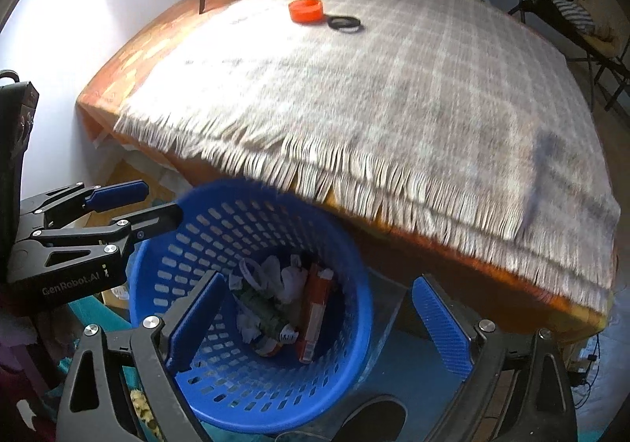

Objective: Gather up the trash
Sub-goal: 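Move both tools back over the cloth toward the orange cap and black ring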

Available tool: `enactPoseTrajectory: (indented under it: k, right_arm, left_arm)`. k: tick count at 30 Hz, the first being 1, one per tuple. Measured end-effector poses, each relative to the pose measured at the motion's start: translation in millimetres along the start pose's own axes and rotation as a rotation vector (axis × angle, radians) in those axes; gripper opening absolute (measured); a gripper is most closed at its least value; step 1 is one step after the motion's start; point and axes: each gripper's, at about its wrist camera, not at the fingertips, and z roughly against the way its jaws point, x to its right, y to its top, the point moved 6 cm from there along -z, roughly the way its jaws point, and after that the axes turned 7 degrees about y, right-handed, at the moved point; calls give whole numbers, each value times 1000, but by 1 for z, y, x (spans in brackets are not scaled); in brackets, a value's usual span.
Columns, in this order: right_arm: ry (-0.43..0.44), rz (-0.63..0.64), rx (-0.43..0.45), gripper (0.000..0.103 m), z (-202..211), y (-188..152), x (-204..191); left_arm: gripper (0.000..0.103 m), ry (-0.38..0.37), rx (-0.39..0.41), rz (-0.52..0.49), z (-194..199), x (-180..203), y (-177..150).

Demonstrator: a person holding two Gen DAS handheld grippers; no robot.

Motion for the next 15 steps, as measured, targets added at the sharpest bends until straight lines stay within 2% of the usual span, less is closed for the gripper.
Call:
enactPoseTrajectory:
  k: [9,15]
  right_arm:
    - [-2,-15,45,97,11,40,19]
    - [7,-22,87,97,15,73,29]
  left_arm:
    - [60,-10,24,4,-1,-13,39]
    - [60,-15,58,-13,-3,-15,80]
